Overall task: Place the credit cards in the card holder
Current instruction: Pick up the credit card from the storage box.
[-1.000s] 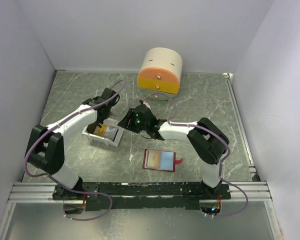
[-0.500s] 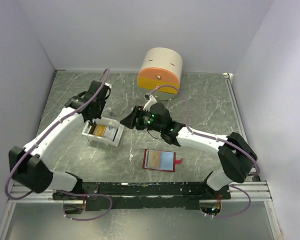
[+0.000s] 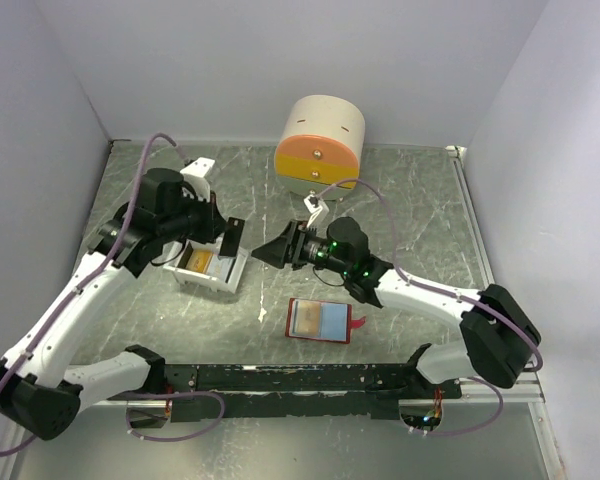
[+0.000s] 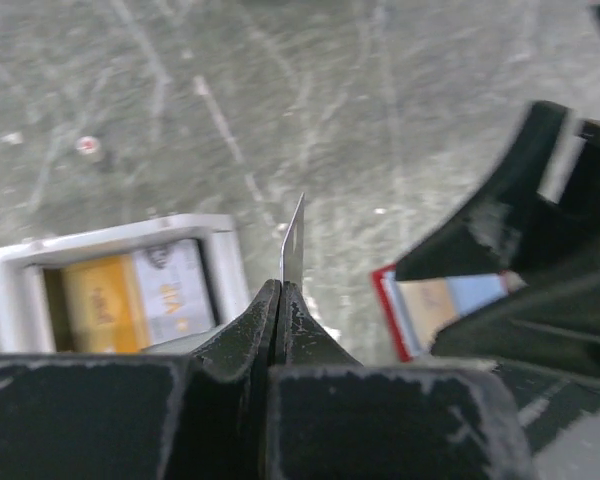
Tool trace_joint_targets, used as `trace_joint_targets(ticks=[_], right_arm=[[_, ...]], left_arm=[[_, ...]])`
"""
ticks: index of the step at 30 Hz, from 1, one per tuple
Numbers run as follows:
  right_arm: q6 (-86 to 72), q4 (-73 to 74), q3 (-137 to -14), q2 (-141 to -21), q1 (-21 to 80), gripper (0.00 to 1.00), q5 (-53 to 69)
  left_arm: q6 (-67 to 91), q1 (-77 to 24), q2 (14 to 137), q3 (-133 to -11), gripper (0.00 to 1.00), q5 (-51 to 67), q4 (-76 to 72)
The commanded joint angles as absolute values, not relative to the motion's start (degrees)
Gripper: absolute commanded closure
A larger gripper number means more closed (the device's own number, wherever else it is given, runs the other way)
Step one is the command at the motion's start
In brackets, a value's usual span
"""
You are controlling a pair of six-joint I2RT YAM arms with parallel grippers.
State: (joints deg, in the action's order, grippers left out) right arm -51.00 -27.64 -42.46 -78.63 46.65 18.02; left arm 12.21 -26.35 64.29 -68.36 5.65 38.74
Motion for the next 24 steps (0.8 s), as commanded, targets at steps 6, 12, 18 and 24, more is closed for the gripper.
trace_joint_targets(ticks=[6, 12, 18, 24], right_arm=[[-59.35, -38.46, -36.22, -74.61, 43.69, 0.38, 23.86], [-62.55, -45.29, -34.21, -73.55, 42.79, 0.50, 26.35], [-68.26, -54.37, -29.69, -72.74, 41.35, 0.78, 29.18], [-70.62, -58.27, -25.85, -70.41, 40.31, 0.81, 32.00]], left_arm=[[27.68, -26.10, 59.39, -60.91, 0.93, 29.07, 23.14], [33.22, -26.10, 58.88, -56.36, 0.93, 34.37, 15.31], [31.37, -26.03, 59.78, -57.28, 0.93, 31.49, 19.58], [30.87, -25.49, 60.81, -57.72, 0.93, 31.63, 21.27]])
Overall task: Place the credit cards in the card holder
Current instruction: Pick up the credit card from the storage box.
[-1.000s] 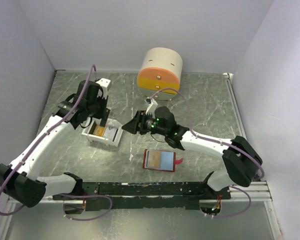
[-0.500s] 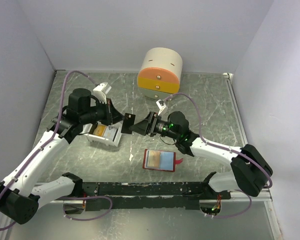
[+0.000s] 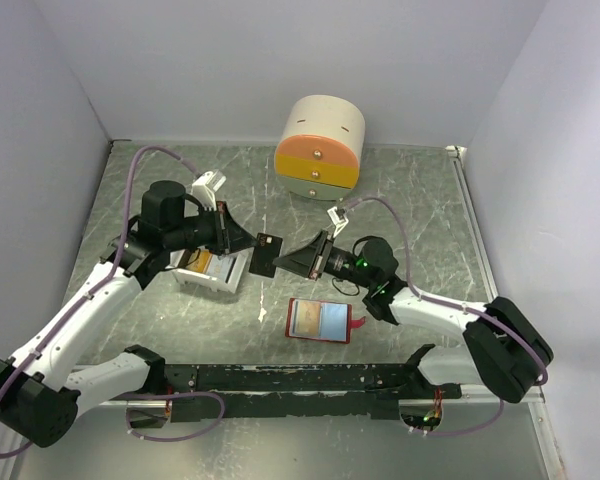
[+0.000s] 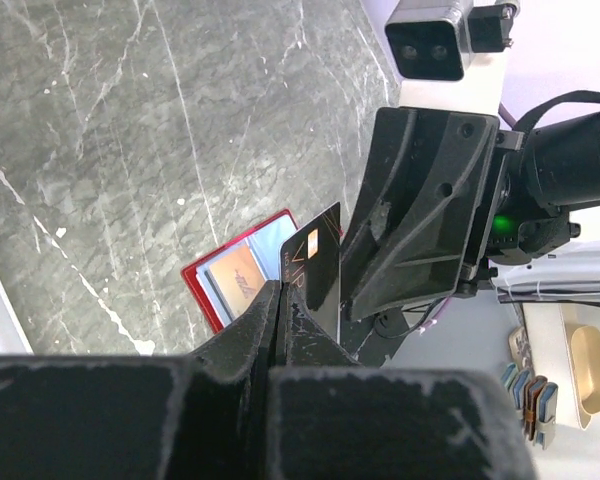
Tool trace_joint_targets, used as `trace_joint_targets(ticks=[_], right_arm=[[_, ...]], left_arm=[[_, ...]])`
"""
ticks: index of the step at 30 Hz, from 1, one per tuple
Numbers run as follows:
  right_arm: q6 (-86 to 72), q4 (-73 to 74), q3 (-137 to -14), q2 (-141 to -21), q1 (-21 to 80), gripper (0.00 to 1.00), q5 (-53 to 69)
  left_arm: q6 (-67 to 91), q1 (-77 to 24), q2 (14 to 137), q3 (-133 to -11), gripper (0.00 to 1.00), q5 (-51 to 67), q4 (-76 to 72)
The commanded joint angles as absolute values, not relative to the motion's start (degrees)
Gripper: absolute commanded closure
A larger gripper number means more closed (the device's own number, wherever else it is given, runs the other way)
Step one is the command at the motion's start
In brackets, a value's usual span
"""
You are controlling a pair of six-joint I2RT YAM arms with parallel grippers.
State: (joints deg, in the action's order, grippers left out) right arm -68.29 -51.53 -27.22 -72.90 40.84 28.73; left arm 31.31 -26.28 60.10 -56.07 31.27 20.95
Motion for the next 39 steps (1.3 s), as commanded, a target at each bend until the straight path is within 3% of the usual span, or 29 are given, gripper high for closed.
trace_joint_targets(ticks=[1, 7, 12, 19, 22, 26, 28, 31, 39], right_arm=[[-70.27, -58.28, -25.58, -70.13, 40.33, 0.83, 32.28], [-68.51, -57.30, -24.56, -68.92, 40.14, 1.00, 33.41], [-68.73, -59.63, -23.42, -69.01, 39.88, 1.00, 33.89], [-70.67, -61.40, -22.94, -69.17, 39.47, 1.00, 34.10], [-70.85, -60.84, -23.46, -69.26, 39.46, 1.00, 34.41], [-71.76, -61.47, -23.42, -69.50, 39.38, 1.00, 34.62], [-72.20, -62.33, -23.33, -69.81, 39.42, 1.00, 35.54], [-73.36, -64.98, -22.80, -70.42, 39.30, 1.00, 37.59], [-69.22, -60.58, -21.79, -69.80, 39.09, 1.00, 42.36]], left_arm=[[31.46, -25.49, 61.15, -57.48, 0.93, 32.69, 20.53], [32.15, -25.47, 63.45, -58.29, 0.93, 37.43, 19.04], [32.94, -25.49, 63.08, -58.28, 0.92, 37.97, 18.35], [36.44, -25.47, 60.81, -55.91, 0.46, 42.48, 15.08], [38.59, -25.49, 59.86, -53.55, 0.40, 44.01, 11.58], [37.63, -25.47, 60.33, -51.88, 0.53, 44.38, 10.60], [35.15, -25.44, 60.82, -52.34, 0.72, 42.70, 12.92], [32.28, -25.33, 61.21, -53.46, 0.91, 42.22, 14.41], [27.36, -24.39, 65.15, -58.74, 0.93, 45.37, 19.54]])
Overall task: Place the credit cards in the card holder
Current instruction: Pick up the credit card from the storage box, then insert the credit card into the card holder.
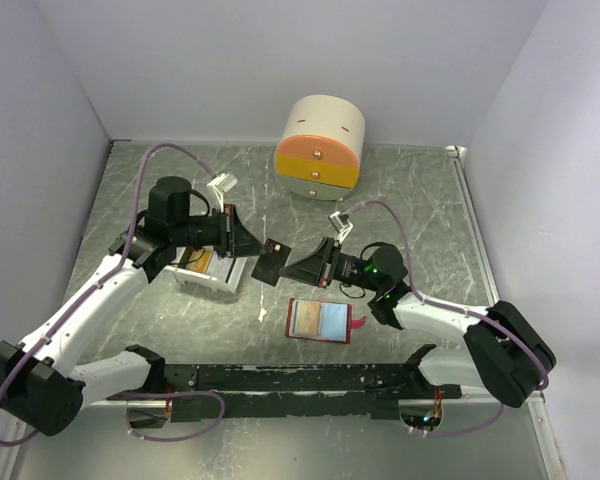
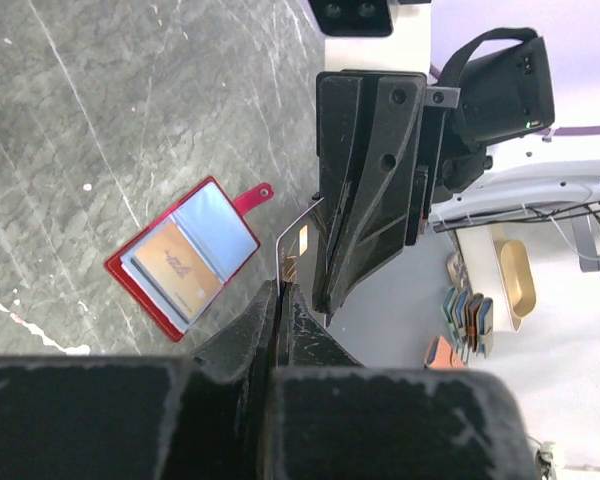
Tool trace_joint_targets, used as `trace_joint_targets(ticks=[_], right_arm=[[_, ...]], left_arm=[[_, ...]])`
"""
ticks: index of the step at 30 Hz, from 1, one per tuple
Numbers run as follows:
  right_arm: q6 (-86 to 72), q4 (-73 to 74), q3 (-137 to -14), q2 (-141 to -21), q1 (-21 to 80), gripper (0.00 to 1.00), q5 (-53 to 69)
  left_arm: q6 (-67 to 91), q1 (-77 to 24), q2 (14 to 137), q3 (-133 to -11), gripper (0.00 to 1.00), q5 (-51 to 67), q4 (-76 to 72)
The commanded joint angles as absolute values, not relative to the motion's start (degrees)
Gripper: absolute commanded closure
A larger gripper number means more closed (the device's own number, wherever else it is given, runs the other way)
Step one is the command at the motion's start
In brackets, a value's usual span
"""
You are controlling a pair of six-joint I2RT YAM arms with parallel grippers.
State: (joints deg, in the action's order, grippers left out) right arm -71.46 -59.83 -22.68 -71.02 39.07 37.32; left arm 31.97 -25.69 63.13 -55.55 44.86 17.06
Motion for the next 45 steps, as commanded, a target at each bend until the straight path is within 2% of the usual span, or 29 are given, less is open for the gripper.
trace_joint_targets(ticks=[1, 3, 6, 14, 21, 30, 36, 45], right_arm=[[-68.48, -59.24, -21.90, -69.34, 39.11, 1.00, 42.36], [-66.86, -56.10, -21.85, -68.21, 39.07, 1.00, 42.22], [-64.37, -51.83, -21.35, -66.54, 38.90, 1.00, 42.23], [-62.49, -48.50, -20.96, -64.32, 38.77, 1.00, 42.10], [-60.80, -44.17, -21.16, -62.38, 38.44, 1.00, 41.57], [-51.93, -12.38, -23.56, -52.44, 36.04, 1.00, 27.31], [-45.37, 11.00, -30.44, -50.58, 35.74, 1.00, 11.49], [-42.37, 30.46, -36.55, -50.05, 35.17, 1.00, 0.77]], left_arm=[[27.07, -24.38, 65.55, -59.12, 0.93, 45.85, 19.56], [26.01, -24.25, 65.90, -60.17, 0.92, 45.49, 20.92], [24.71, -23.93, 66.01, -61.96, 0.85, 44.51, 22.95], [25.34, -23.64, 66.09, -61.63, 0.93, 45.88, 21.42], [25.75, -23.55, 65.45, -62.97, 0.93, 46.01, 21.75], [29.30, -23.53, 61.93, -58.99, 0.93, 42.91, 19.53], [37.33, -24.30, 62.49, -52.26, 0.93, 41.87, 13.79], [46.10, -32.08, 64.72, -44.68, 0.93, 33.86, 4.41]])
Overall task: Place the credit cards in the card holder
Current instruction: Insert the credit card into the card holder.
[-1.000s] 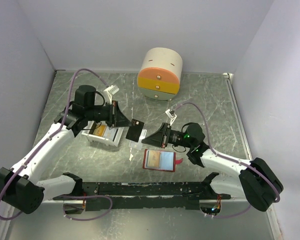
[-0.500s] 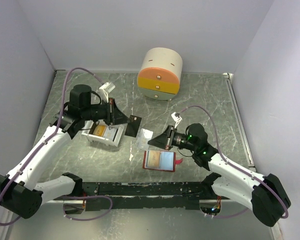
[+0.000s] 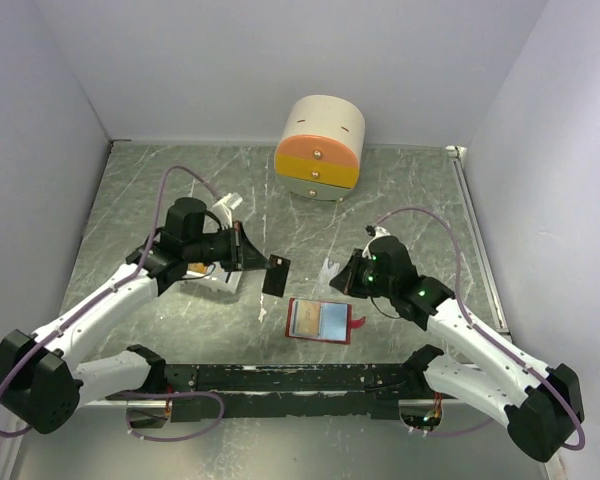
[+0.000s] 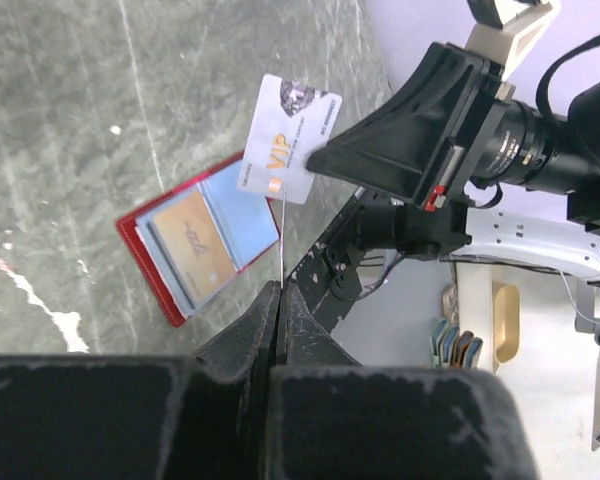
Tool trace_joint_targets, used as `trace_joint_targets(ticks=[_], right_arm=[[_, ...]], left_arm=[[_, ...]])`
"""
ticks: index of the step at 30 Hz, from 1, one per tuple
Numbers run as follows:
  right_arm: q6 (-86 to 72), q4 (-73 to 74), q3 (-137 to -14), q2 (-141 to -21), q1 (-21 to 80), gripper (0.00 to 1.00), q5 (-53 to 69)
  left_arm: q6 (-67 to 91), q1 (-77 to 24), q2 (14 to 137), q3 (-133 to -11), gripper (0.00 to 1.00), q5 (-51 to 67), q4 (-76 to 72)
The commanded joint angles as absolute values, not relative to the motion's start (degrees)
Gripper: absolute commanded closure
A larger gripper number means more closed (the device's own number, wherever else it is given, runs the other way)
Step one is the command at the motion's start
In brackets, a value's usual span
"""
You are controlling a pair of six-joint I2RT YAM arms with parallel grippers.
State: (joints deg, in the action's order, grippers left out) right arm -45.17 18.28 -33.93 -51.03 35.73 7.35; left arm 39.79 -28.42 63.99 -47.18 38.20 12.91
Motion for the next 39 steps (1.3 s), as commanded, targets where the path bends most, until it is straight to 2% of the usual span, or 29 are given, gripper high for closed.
trace_joint_targets(ticks=[1, 11, 20, 32, 39], right_arm=[[-42.14, 31.33, -36.72, -50.08, 35.11, 1.00, 0.70], [-41.42, 31.91, -33.17, -50.57, 34.28, 1.00, 4.96], [-41.05, 32.52, -31.34, -52.29, 32.88, 1.00, 2.18], [-43.15, 35.74, -31.47, -51.00, 32.87, 1.00, -1.41], [-43.61, 35.64, -31.23, -50.78, 32.83, 1.00, -1.07]], left_arm=[[47.24, -33.76, 65.34, -43.83, 0.93, 32.87, 3.09], [50.24, -42.89, 75.30, -40.52, 0.93, 28.53, -4.81], [55.93, -48.80, 82.25, -39.24, 0.93, 22.50, -10.55], [53.87, -51.42, 93.81, -44.66, 0.93, 19.78, -9.55], [54.84, -51.53, 95.76, -44.83, 0.93, 19.14, -9.77]])
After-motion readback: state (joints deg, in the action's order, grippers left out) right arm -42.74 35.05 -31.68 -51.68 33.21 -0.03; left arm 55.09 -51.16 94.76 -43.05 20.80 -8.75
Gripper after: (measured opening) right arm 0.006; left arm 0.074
